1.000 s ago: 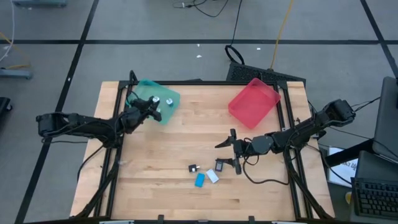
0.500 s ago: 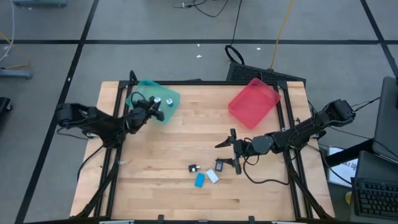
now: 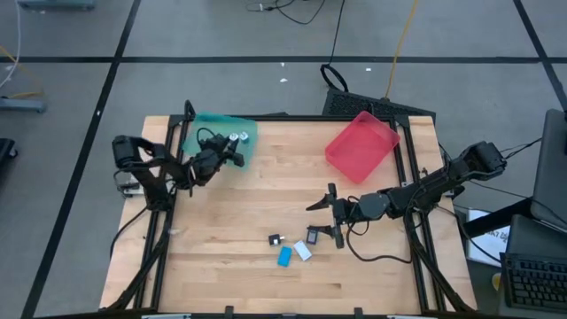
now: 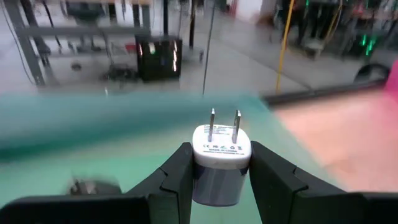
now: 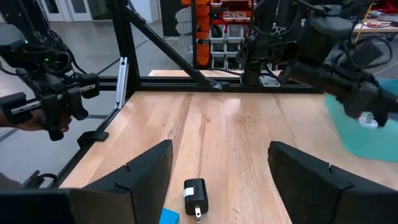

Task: Pick & Place Office items
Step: Put the purple charger adapter into the blue bin, then put the black charger adapter into the blue bin

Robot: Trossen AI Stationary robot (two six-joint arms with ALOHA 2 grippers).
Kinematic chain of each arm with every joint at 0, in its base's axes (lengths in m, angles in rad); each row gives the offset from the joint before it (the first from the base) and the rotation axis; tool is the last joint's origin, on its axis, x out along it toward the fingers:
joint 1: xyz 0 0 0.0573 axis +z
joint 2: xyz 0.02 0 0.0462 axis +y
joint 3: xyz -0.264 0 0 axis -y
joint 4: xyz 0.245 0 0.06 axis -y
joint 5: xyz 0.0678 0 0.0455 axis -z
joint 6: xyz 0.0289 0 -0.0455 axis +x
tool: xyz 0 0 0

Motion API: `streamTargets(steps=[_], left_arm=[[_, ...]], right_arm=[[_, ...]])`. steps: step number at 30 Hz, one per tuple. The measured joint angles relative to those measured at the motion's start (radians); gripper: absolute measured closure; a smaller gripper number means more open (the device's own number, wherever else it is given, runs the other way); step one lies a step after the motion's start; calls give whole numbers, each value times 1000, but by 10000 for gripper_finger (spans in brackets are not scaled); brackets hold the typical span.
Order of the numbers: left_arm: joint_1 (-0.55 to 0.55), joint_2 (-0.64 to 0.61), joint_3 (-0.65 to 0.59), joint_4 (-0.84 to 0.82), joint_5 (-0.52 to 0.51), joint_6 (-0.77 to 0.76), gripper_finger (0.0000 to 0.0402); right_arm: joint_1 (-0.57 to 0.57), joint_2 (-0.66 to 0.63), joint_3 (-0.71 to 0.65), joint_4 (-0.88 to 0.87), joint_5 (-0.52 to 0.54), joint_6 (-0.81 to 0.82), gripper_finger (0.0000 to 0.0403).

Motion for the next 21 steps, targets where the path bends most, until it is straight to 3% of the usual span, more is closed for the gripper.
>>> streamTargets(steps=[6,13,21], left_arm=[[0,21,13,-11,-9,-8,273],[0,21,13,-13,-26,-16,125],[-22,15,10,25,-23,5,50]], right_arm=[[0,0,0,-5,0,0,151],[0,0,0,-8,0,0,151],[0,0,0,-8,0,0,151]])
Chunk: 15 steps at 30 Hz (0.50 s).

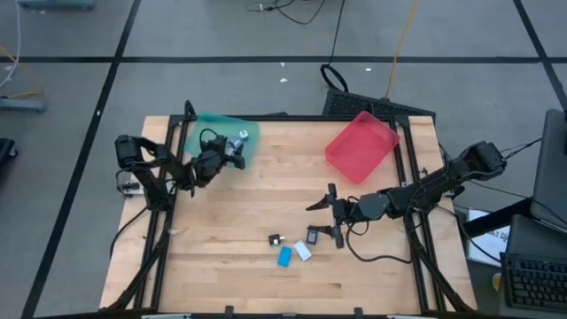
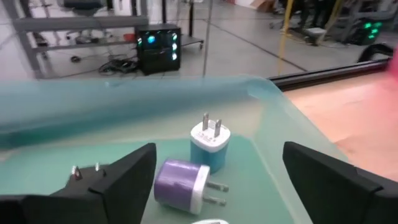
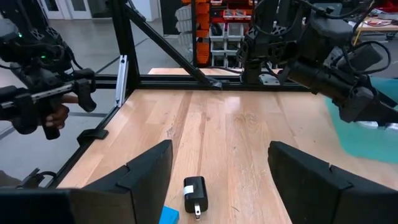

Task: Pick & Place Office items
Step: Put the black charger adapter into the blue bin

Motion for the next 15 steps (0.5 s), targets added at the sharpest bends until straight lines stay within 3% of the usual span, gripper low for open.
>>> streamTargets(steps=[15], left_arm=[[-104,-260,0,-14,-8,184,41]], right_arm=[[0,0,0,0,0,0,151]])
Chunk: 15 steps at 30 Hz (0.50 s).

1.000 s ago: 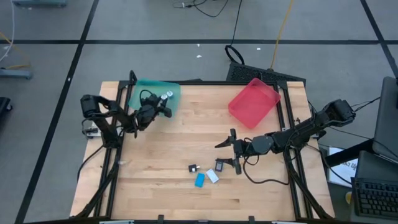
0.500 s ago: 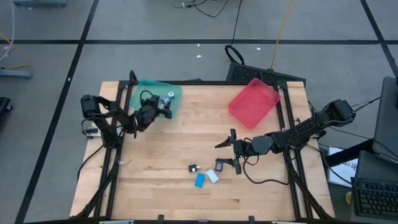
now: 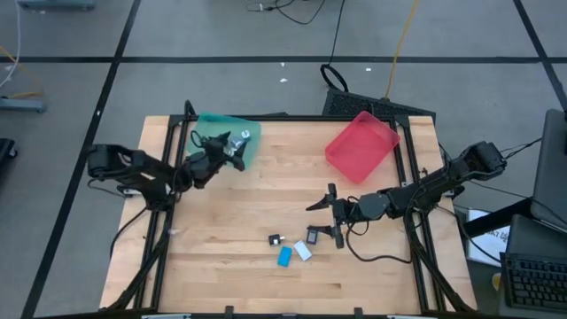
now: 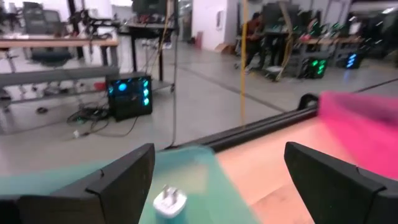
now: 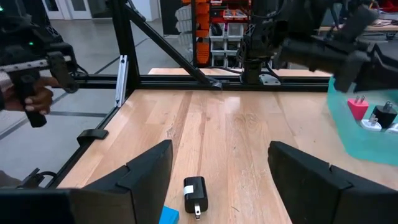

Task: Pick & Place Office items
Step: Put the black charger adapter into the blue bin

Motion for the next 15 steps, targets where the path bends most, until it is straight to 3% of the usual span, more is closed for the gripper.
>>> streamTargets(steps=[7,15], left_arm=[[-116,-164,0,-116,0,3,41],[-328,-340,1,-251,-2,-11,41]], right_arm=[[0,0,0,0,0,0,151],[0,0,0,0,0,0,151]])
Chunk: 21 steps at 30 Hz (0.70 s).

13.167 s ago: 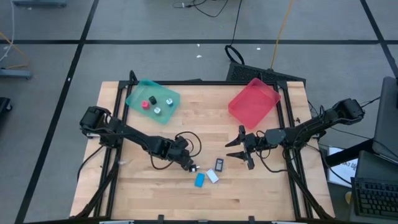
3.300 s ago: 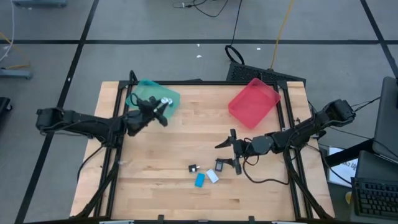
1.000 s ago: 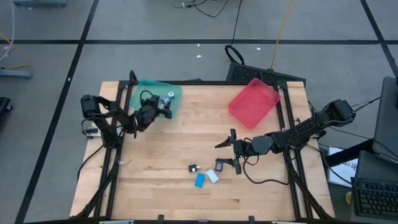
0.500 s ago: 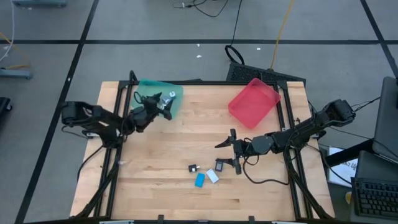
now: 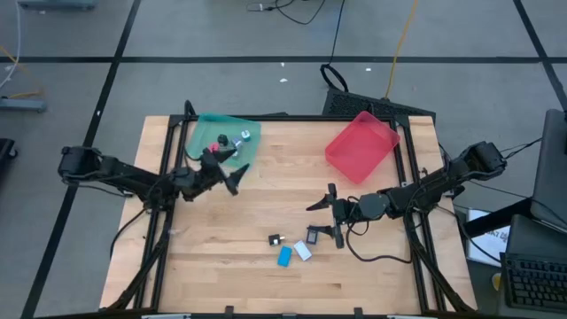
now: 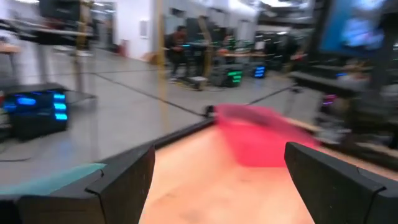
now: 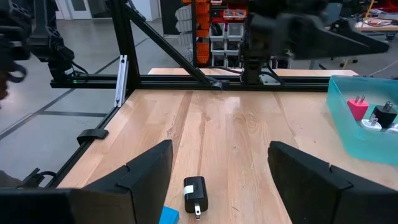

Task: Pick & Place Office items
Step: Put the black charger adapter into the blue bin

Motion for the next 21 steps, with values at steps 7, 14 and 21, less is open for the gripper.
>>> streamTargets(steps=[7,14,21], left_arm=[[-213,-45,1,-47,1,-82,41],[-376,-40,61,-125,1,-135,41],[-487,-40,243,-313,-56,6,41]], right_arm=[[0,0,0,0,0,0,151],[0,-9,0,-33,0,-8,151],[5,-171,1,-261,-3,57,151]])
